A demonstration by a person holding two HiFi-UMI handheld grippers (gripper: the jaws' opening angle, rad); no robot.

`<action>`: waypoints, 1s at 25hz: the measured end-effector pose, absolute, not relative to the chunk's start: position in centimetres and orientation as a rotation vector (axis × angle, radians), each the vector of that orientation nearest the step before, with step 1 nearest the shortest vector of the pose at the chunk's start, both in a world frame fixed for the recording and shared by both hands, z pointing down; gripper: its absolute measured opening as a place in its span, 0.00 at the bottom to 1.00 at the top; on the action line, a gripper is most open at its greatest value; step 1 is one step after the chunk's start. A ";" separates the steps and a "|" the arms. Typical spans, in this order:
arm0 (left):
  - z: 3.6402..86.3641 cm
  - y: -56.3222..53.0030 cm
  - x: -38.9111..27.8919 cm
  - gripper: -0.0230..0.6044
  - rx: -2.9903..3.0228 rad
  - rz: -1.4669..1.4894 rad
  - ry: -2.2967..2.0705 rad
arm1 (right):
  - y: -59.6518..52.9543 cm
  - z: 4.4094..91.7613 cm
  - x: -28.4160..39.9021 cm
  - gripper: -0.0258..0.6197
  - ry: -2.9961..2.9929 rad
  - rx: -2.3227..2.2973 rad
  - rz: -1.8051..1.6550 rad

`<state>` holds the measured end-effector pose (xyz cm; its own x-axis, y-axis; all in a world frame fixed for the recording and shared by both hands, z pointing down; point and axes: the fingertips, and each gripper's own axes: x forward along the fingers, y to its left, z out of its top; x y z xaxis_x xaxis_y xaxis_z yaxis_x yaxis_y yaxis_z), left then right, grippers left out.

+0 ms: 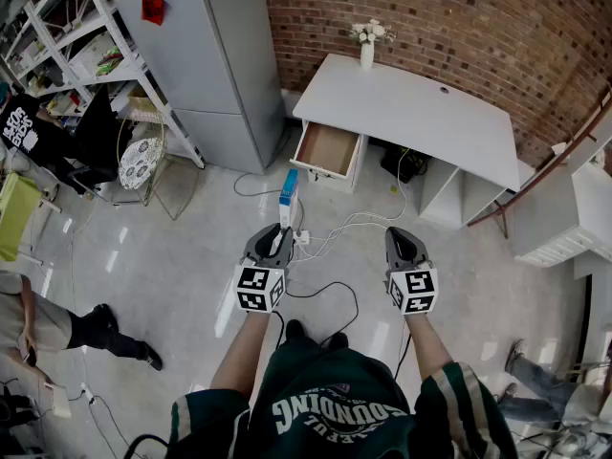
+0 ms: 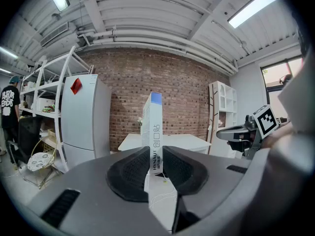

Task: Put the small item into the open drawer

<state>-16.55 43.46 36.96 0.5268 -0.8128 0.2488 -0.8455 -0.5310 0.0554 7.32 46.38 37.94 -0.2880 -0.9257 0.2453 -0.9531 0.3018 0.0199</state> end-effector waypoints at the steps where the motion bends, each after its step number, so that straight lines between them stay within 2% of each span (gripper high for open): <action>1: 37.0 43.3 -16.6 0.19 2.593 0.288 -1.422 | 46.3 37.9 7.3 0.08 -2.368 1.733 0.190; 25: 37.7 41.4 -16.2 0.19 2.579 0.301 -1.418 | 44.0 39.0 6.9 0.08 -2.372 1.717 0.236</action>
<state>-16.24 41.41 37.74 0.5238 -0.8102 0.2630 -0.8472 -0.5276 0.0623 6.89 44.03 39.02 -0.3031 -0.9178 0.2563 -0.9503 0.3111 -0.0100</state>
